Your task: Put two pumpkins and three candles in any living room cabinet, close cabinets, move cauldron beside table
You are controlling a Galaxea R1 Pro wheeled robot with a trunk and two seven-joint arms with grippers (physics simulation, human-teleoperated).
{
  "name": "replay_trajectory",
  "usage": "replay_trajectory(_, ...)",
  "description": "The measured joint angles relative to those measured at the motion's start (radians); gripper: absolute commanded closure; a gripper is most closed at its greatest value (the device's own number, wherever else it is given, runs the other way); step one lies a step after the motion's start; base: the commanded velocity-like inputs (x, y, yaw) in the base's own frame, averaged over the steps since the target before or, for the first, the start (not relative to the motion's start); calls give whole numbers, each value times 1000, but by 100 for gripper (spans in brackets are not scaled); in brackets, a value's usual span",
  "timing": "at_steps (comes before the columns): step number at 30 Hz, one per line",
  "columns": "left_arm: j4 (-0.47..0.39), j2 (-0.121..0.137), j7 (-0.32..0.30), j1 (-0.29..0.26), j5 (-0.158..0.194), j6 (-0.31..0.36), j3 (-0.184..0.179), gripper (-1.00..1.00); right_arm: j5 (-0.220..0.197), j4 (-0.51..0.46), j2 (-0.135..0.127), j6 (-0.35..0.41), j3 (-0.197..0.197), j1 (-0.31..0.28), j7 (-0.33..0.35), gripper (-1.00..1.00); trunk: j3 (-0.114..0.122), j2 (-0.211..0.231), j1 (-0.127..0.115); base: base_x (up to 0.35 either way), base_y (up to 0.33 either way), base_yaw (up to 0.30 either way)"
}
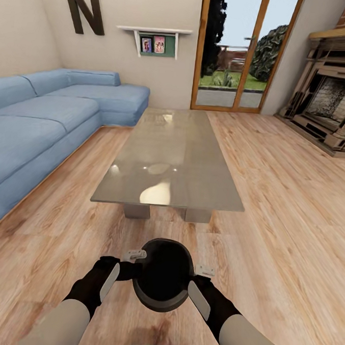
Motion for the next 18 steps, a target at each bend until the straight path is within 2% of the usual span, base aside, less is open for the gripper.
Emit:
replay_trajectory(3,0,0,0,0,1,0,0,100,-1,-1,0,0,1,0,-2,100,-12,-1,1,0,0,0)
replay_trajectory(10,-1,0,-1,0,0,-1,2,100,-3,-3,0,0,4,0,-5,100,-12,-1,1,7,0,0)
replay_trajectory(18,-1,0,-2,0,-1,1,2,100,-4,-3,0,1,4,0,-5,100,-12,-1,1,232,0,0)
